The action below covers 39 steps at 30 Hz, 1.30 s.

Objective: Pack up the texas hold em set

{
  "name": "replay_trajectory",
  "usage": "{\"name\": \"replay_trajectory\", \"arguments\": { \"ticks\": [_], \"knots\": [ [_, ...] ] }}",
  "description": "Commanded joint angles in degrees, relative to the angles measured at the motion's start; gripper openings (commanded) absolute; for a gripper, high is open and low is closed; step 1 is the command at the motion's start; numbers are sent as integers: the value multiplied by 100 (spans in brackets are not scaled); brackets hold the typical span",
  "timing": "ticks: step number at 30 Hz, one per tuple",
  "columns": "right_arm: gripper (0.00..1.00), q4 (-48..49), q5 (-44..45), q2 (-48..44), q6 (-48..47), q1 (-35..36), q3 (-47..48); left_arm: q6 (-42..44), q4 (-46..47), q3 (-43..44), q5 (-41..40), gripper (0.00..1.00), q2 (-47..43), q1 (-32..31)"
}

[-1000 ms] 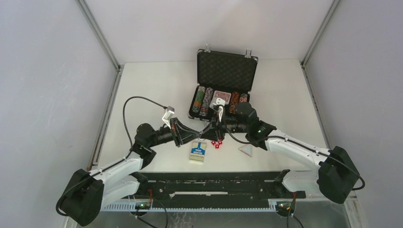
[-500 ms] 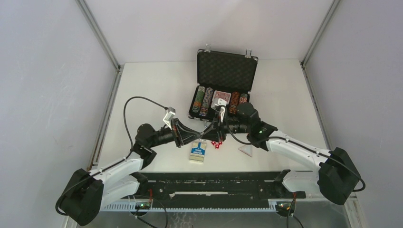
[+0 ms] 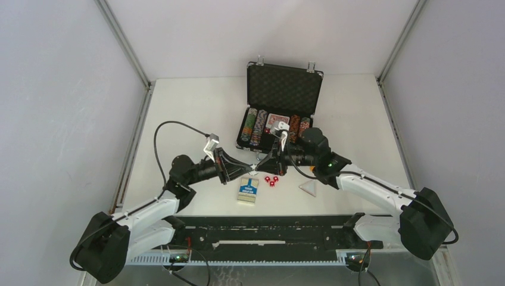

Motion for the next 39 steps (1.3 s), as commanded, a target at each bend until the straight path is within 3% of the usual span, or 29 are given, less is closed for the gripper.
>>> {"name": "replay_trajectory", "arguments": {
  "ticks": [1, 3, 8, 14, 17, 21, 25, 30, 39],
  "knots": [
    [7, 434, 117, -123, 101, -96, -87, 42, 216, -113, 124, 0, -121, -25],
    [1, 514, 97, -123, 117, -90, -116, 64, 86, -115, -92, 1, -158, -19],
    [0, 504, 113, -48, 77, -96, -119, 208, -501, -46, -641, 20, -284, -19],
    [0, 423, 217, 178, -81, -152, 62, 330, -1621, 17, -2299, 37, -595, -6],
    [0, 26, 365, 492, -317, -167, 408, 353, -2057, 26, -2920, 40, -818, 3],
    [0, -624, 1226, 1107, -763, -175, 1066, 396, -2822, 124, -3857, 44, -952, 26],
    [0, -1176, 2063, 1984, -1178, -220, 1977, 429, -3046, 169, -3877, 43, -966, 80],
    [0, -1374, 1938, 2979, -1195, -446, 2729, 481, -3232, 233, -3919, 42, -972, 85],
    [0, -1490, 1794, 3668, -1661, -784, 3332, 642, -3359, 238, -4064, 42, -1114, 109]
  ]
}}
